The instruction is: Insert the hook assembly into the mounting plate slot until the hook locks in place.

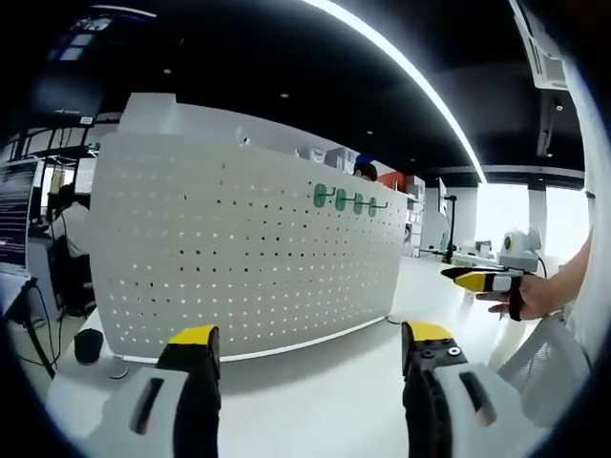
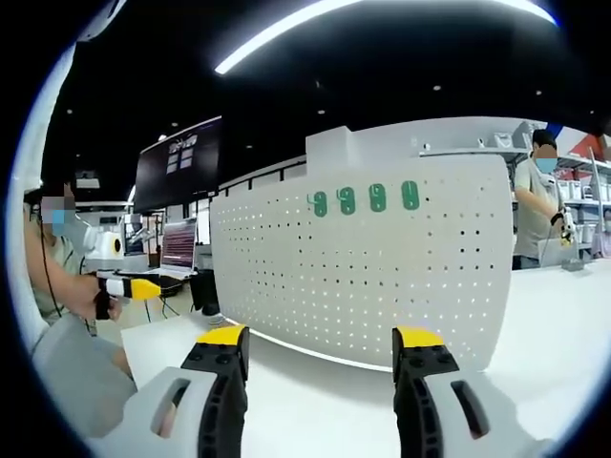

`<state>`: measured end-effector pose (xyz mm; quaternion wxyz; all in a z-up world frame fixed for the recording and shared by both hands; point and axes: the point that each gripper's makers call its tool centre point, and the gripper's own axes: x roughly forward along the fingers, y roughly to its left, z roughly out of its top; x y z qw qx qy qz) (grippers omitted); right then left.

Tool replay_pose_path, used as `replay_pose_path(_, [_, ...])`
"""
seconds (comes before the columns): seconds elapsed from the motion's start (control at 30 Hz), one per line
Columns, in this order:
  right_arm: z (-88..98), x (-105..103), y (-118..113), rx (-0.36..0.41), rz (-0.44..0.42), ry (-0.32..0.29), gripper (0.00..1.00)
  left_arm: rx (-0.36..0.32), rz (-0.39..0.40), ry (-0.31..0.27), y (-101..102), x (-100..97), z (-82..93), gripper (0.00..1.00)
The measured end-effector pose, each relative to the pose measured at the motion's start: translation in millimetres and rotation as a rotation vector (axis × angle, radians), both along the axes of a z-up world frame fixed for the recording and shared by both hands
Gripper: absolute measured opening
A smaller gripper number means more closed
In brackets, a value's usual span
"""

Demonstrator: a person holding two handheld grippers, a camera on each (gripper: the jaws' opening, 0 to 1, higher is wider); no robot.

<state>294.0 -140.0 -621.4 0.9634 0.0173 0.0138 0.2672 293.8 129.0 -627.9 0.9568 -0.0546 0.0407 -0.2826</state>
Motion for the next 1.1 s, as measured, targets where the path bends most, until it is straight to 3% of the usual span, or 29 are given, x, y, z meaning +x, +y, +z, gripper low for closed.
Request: replay_pose_path(1.1, [1.3,-0.8,-0.1,0.007,-0.002,0.002,0.58,-0.005,0.017,-0.005,4.5,-1.6,1.1,0.80])
